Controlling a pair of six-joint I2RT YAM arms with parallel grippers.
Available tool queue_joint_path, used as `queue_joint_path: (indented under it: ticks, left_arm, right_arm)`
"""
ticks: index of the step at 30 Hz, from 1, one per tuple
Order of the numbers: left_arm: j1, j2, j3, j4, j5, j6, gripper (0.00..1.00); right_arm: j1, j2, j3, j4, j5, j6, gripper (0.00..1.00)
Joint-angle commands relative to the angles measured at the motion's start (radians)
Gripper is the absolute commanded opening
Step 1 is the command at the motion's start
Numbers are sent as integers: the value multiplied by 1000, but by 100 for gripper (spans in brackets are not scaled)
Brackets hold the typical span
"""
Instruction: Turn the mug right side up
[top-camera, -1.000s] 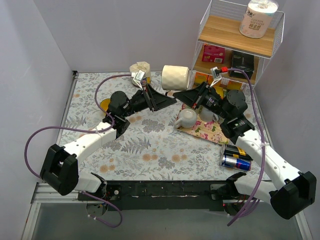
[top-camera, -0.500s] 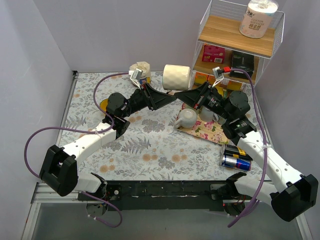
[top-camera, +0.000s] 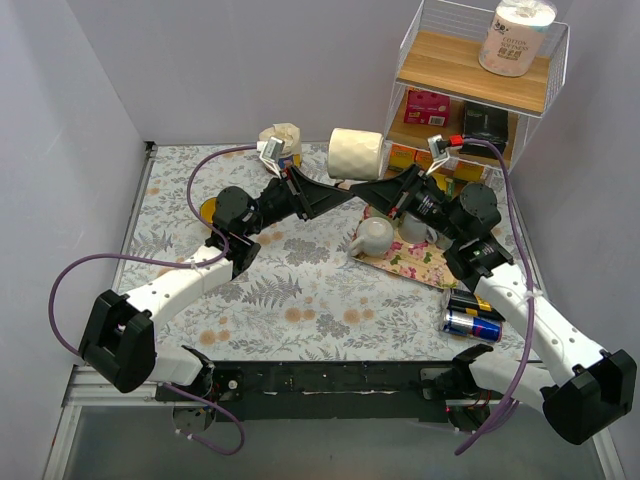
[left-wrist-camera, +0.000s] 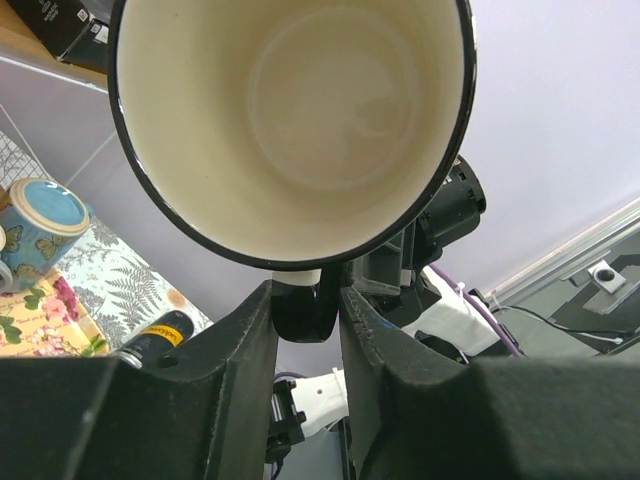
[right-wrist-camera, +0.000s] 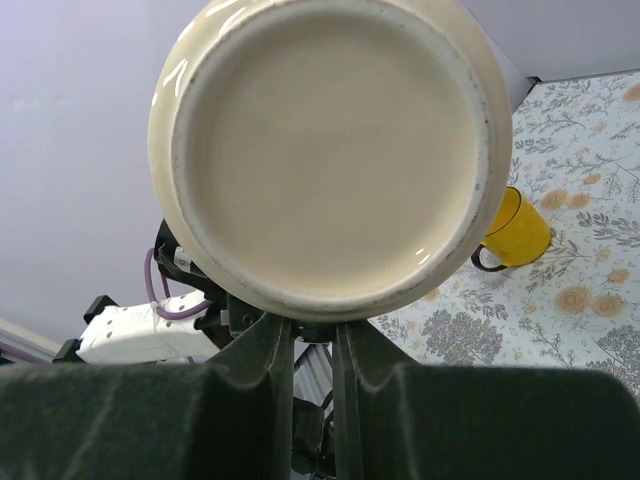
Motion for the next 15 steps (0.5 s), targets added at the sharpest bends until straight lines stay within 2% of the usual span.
queue_joint_path:
  ticks: [1,7,15]
  left_arm:
    - [2,-39,2,11,-84,12,28]
    - [4,-53,-19,22,-119,6,35]
    - [4,-41,-8,26,-126,-7,33]
  right_arm:
    - [9,-50,-2,117,-42,-11,1]
    - [9,-64,-18,103,-43,-14,1]
    - [7,-81,-28,71,-42,-34,1]
